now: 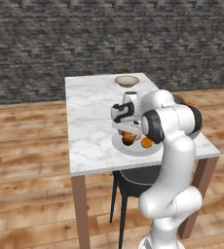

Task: Take the fruits from the plate on the dining counter and place two fruits in each bowl.

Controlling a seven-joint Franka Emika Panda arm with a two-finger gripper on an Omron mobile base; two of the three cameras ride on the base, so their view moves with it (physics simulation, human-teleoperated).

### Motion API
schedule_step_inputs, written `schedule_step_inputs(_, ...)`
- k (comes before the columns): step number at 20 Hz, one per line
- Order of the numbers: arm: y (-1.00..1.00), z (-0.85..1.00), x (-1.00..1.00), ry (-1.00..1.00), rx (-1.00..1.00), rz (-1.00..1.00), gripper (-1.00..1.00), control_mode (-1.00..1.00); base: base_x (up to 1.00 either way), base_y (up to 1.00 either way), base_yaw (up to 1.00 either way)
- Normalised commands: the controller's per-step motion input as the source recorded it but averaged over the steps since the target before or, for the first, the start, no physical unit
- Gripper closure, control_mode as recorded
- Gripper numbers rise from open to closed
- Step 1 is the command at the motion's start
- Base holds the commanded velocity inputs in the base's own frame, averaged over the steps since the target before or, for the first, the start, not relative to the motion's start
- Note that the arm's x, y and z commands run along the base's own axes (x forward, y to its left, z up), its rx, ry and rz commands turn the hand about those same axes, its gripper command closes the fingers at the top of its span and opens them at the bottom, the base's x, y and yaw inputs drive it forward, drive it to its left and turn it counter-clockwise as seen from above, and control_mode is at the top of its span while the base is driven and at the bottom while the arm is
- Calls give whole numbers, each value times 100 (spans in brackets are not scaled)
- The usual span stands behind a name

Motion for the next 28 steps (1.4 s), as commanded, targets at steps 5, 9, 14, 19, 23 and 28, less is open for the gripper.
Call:
schedule_step_inputs(5, 0, -29, 0, 10, 0, 0, -100, -100, 0, 0, 0)
schedule_step_inputs(9, 0, -17, -20, 12, 0, 0, -100, -100, 0, 0, 0)
schedule_step_inputs(14, 3, -9, -28, 8, 0, 0, -100, -100, 0, 0, 0)
schedule_step_inputs(19, 3, -6, -1, 0, 0, 0, -100, -100, 0, 0, 0)
schedule_step_inputs(23, 0, -18, 0, 0, 1, 0, 100, -100, 0, 0, 0)
schedule_step_inputs(28, 0, -2, -5, 0, 0, 0, 100, -100, 0, 0, 0)
